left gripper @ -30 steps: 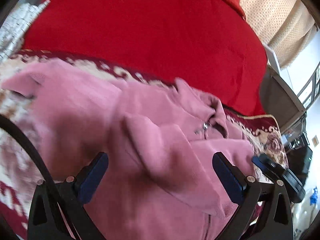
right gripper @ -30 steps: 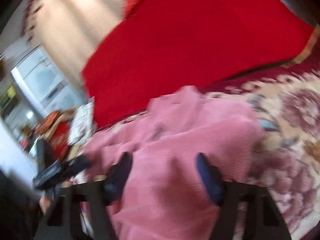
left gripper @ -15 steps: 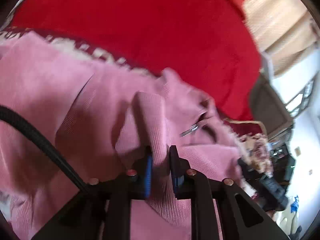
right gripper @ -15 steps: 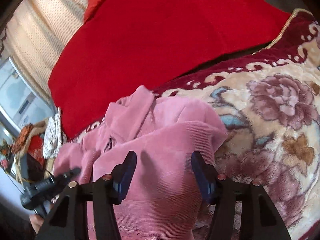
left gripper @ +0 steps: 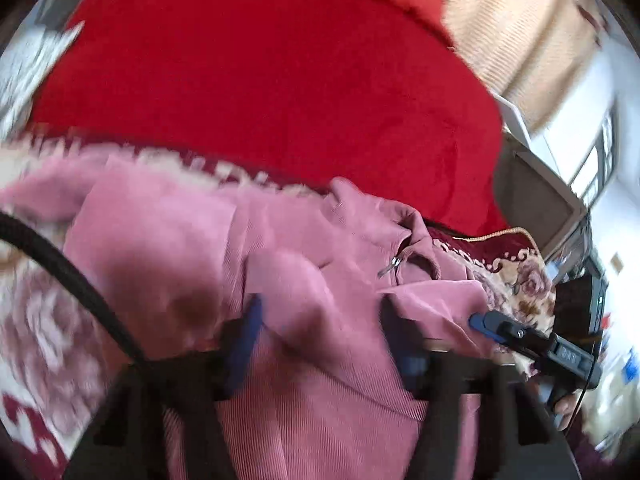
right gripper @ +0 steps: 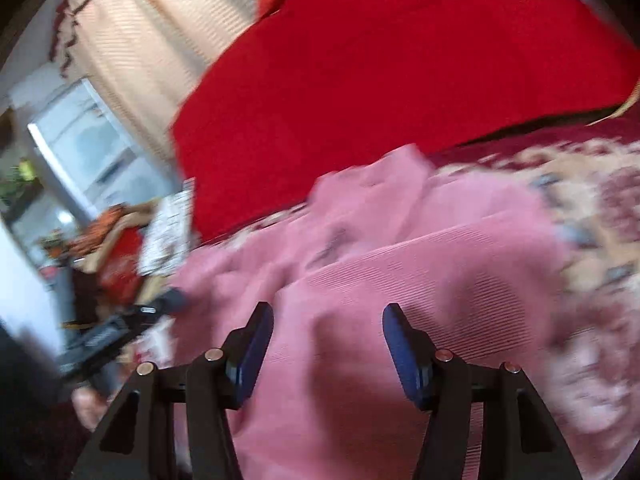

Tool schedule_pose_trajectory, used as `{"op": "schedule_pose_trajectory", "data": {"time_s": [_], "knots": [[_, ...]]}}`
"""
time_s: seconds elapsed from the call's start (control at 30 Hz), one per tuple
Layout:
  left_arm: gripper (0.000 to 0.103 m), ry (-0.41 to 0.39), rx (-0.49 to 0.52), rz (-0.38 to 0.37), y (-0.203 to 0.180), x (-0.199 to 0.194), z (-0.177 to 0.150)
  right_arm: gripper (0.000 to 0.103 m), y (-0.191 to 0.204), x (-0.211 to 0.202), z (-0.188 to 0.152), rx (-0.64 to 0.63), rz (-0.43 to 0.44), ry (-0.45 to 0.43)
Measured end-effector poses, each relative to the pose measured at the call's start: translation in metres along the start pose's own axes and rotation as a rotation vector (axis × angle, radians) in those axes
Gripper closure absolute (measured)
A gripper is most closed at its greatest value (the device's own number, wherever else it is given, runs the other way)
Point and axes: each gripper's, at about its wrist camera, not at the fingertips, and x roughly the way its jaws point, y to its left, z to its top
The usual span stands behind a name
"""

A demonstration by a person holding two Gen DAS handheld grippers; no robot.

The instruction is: Fold large clothes

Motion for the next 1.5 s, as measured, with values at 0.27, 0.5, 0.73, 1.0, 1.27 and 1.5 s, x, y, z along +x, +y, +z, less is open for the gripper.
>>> {"op": "schedule_pose_trajectory", "data": {"time_s": [0.27, 0.5, 0.73, 1.0, 1.27, 1.5], "knots": [[0.039, -0.060, -0.109, 0.209, 0.040, -0.022, 0.007, 0.042, 0.034, 0.070, -0.003, 0.095, 0.143, 0.185], [0.039, -0.113, -0.159, 0.460, 0.077, -0.047, 0.011, 0.042, 0.070, 0.102, 0.000, 0.134, 0.365, 0.248], [0.039, -0.137, -0.174, 0.417, 0.080, -0.061, 0.007, 0.042, 0.113, 0.066, -0.017, -0.076, 0.423, 0.308], [0.039, -0.040, -0.080, 0.268, 0.033, -0.033, 0.000, 0.057, 0.042, 0.000, -0.009, -0.103, -0.095, 0.059], [0.039, 0.100, -0.032, 0.417, 0.029, 0.004, -0.011, 0.057, -0.002, 0.020, -0.009, -0.056, -0.240, 0.131], [0.021, -0.147, -0.355, 0.362, 0.089, -0.054, 0.015, 0.040, 0.000, -0.005, -0.002, -0.017, -0.106, 0.009]]}}
